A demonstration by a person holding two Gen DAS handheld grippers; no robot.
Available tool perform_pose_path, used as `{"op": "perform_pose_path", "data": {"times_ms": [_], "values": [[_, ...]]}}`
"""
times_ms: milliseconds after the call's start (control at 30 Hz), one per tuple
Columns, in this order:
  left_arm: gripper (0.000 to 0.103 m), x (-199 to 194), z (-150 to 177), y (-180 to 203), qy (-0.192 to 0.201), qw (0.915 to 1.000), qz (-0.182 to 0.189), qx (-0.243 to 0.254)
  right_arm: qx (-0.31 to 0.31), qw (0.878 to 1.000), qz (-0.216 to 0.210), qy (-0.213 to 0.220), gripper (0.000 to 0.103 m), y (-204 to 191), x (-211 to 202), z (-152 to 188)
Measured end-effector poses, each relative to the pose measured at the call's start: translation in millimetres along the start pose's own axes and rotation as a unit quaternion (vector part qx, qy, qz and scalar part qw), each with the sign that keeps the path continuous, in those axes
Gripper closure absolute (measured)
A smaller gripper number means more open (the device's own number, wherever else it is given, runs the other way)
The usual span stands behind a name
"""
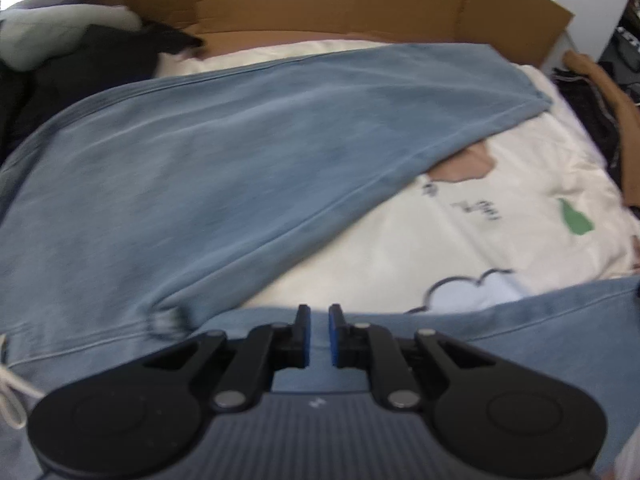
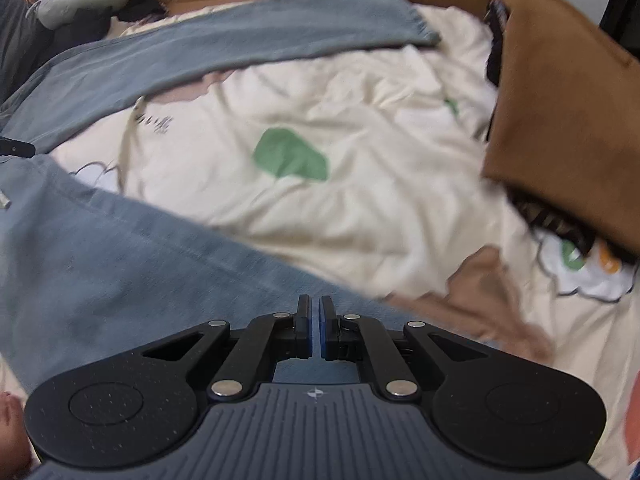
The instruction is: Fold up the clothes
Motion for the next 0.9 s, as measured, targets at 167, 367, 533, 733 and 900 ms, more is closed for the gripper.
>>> {"op": "perform_pose_path", "data": {"times_ms": [167, 367, 533, 733, 900], "values": [[0.078, 6.5, 12.5, -24.0, -0.010, 0.9997, -0.024, -0.002, -0.023, 1.000, 0.009, -0.012, 0.075, -8.7, 17.3, 8.1], [0.078, 29.0, 26.2, -39.5, -0.042, 0.9985, -0.035, -0.003, -0.023, 0.999, 0.037, -0.004, 0.089, 6.3, 31.2, 13.9], [0.079, 47.7, 33.2, -43.7, -0.056, 0.9979, -0.033, 0.003, 0.001, 0.997, 0.071, 0.010, 0.095, 27.8, 26.0, 19.4], [0.079, 47.0, 31.9, -53.5, -0.063, 0.9975, -0.013, -0.029, 0.022, 0.994, 0.104, 0.004, 0.097, 51.2, 21.2, 20.6], [0.079, 32.5, 31.0, -57.2, -0.062, 0.9958, -0.008, -0.067, 0.038, 0.990, 0.136, -0.010, 0.096, 77.6, 19.5, 29.6]]}}
Point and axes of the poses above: each gripper's, at about its wrist camera, not at the fingertips, and x roughly the way its jaws point, y to its right, z to its underside, the point moved 8 cm from there along x, roughly the way its jaws point, and after that the axes turned 11 degrees about x, right-handed, at the moved point
